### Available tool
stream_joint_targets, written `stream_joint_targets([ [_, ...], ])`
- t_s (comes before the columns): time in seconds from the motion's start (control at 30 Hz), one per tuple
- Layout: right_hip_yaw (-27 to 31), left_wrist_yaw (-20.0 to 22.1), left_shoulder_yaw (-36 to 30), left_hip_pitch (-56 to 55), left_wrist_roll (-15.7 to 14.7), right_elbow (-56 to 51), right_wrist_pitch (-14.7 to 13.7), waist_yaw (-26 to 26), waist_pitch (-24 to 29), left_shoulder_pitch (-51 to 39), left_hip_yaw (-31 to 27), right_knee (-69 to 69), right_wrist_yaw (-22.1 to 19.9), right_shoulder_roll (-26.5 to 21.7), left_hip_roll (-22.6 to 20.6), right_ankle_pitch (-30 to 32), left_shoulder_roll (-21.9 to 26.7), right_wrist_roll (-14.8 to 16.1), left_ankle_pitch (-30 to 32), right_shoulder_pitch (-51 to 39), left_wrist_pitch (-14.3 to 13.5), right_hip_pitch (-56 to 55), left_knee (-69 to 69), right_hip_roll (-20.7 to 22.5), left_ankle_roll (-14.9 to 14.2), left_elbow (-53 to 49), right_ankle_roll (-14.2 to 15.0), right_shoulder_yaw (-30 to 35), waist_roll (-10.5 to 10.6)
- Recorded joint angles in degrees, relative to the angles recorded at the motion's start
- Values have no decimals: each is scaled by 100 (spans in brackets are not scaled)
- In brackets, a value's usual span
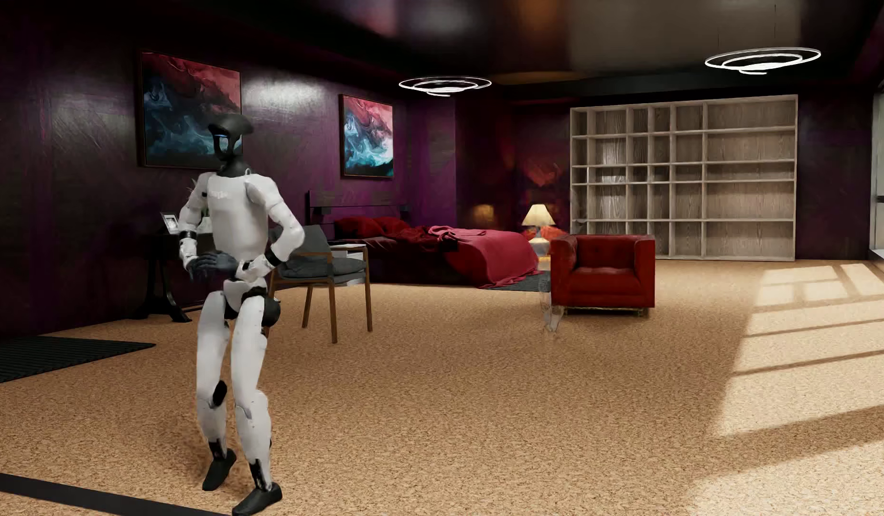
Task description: Walk to the armchair
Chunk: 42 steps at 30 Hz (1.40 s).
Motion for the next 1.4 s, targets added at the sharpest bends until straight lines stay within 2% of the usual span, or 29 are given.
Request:
stream_joint_targets([
  [0.07,-542,0,29,111,-84,78,-79,-21,-49,-23,-224,-618,86,151,-105,-243,47,-72,122,-27,16,327,-205,-371,-70,-28,-639,-73,-26],
  [0.13,-1061,-1,156,142,-116,172,-237,-31,-109,-23,-426,-1099,140,285,-190,-379,68,-94,226,-41,-15,526,-356,-624,-168,-1,-978,-95,-34],
  [0.27,-1691,-2,299,42,-9,253,-431,-35,-153,-8,-945,-1562,99,426,-294,-459,87,66,482,-81,-123,722,-530,-803,-415,141,-1162,-45,40],
  [0.37,-2316,-3,70,-272,54,180,-425,-80,-111,-129,-1571,-1774,232,443,-349,-476,253,12,732,10,-97,718,-516,-802,-642,286,-1349,-204,175],
  [0.43,-2876,-4,-168,-680,217,146,-373,-124,-36,-169,-2106,-1894,233,515,-382,-456,487,139,843,39,-22,651,-270,-732,-805,250,-1445,-265,319],
  [0.5,-3486,0,-357,-1009,281,98,-387,-175,100,-231,-2723,-2000,0,592,-411,-369,626,-68,1087,103,46,507,-288,-625,-1063,330,-1523,-409,510],
  [0.53,-3781,0,-375,-1178,275,66,-423,-208,183,-222,-2763,-1997,-108,606,-323,-304,634,-199,1200,131,92,371,-453,-592,-1086,356,-1554,-454,613],
  [0.57,-4076,0,-346,-1382,271,51,-471,-260,261,-178,-2145,-2003,-164,611,-24,-220,613,-240,1146,150,125,223,-580,-598,-656,364,-1583,-450,718],
  [0.6,-4350,0,-284,-1505,286,58,-521,-304,320,-110,-1235,-2020,-182,611,346,-139,596,-195,916,137,132,78,-684,-631,-370,351,-1606,-397,811],
  [0.63,-4613,0,-249,-1523,318,17,-484,-341,358,-86,-95,-2051,-185,579,749,-63,599,-139,613,136,140,-46,-786,-693,-297,306,-1630,-272,890],
  [0.67,-4868,0,-192,-1446,407,26,-486,-369,382,-109,1175,-2065,-180,572,1133,-8,602,-148,464,153,100,-146,-775,-779,-453,310,-1652,-236,955],
  [0.7,-5087,0,-141,-1346,531,49,-486,-366,402,-81,2004,-2050,-169,566,1414,24,643,-160,555,144,81,-223,-562,-896,-377,284,-1667,-210,987],
  [0.73,-5293,0,-117,-1227,596,75,-477,-353,421,12,2534,-1990,-158,565,1647,21,736,-188,609,142,97,-278,-238,-1019,-282,267,-1674,-193,1001],
  [0.77,-5482,1,-99,-1129,578,130,-460,-322,440,243,2592,-1911,-126,602,1779,1,924,-162,534,69,126,-300,153,-1139,-223,173,-1677,-142,998],
  [0.83,-5842,-28,-199,-921,298,200,-407,-251,460,596,2157,-1799,-77,659,1862,-24,1280,-169,212,68,128,-249,930,-1377,-213,-2,-1672,-105,988],
  [0.87,-6023,-75,-237,-766,160,217,-398,-219,455,668,1946,-1756,-63,664,1881,-27,1359,-138,52,106,142,-201,1277,-1500,-258,-106,-1667,-118,989],
  [0.93,-6409,-115,-208,-304,35,175,-398,-173,404,568,1953,-1729,-44,609,2068,6,1259,2,-140,202,268,-80,1733,-1723,-139,-141,-1665,-163,1004],
  [1.0,-6866,-22,-207,413,-98,108,-455,-182,284,302,2867,-1801,14,543,2533,94,935,131,-308,279,284,76,1708,-1883,267,138,-1662,-251,1037],
  [1.03,-7145,-4,-219,833,-211,52,-455,-220,209,249,3622,-1855,80,516,2787,146,842,210,-413,241,271,176,1550,-1958,392,163,-1652,-259,1054],
  [1.07,-7455,-2,-232,1233,-330,38,-477,-273,137,222,4434,-1902,150,521,2997,199,781,249,-414,160,237,288,1361,-2035,654,201,-1631,-303,1073],
  [1.1,-7762,-20,-288,1537,-474,8,-492,-315,77,179,5021,-1964,215,523,3054,271,746,233,-250,103,212,418,1098,-2113,546,263,-1608,-372,1093],
  [1.13,-8039,105,-378,1648,-632,-28,-517,-320,37,126,5124,-2019,258,531,2963,356,734,188,-37,71,205,562,805,-2187,-202,333,-1573,-452,1111],
  [1.17,-8265,-1,-441,1572,-756,-42,-549,-293,15,63,4763,-2101,257,530,2764,458,675,138,-70,42,240,724,558,-2301,-488,353,-1520,-509,1108],
  [1.2,-8467,-4,-450,1526,-813,-13,-589,-275,-10,10,4514,-2166,204,521,2526,575,577,96,-9,-5,285,876,362,-2469,-552,327,-1459,-507,1083],
  [1.27,-8731,2,-351,1531,-705,144,-578,-214,-69,0,4223,-2122,109,497,1938,787,471,153,29,-91,360,1063,-10,-2962,-424,213,-1307,-254,959],
  [1.37,-8976,-104,-185,1594,-568,308,-496,-25,-159,-22,3929,-1955,145,441,978,1051,490,545,-68,-75,220,1268,-428,-3853,-165,290,-1093,52,688],
  [1.4,-9103,-118,-120,1570,-549,313,-428,41,-177,-21,3790,-1814,139,414,685,1058,449,626,-137,-49,165,1342,-470,-4200,-63,246,-1120,51,588],
])
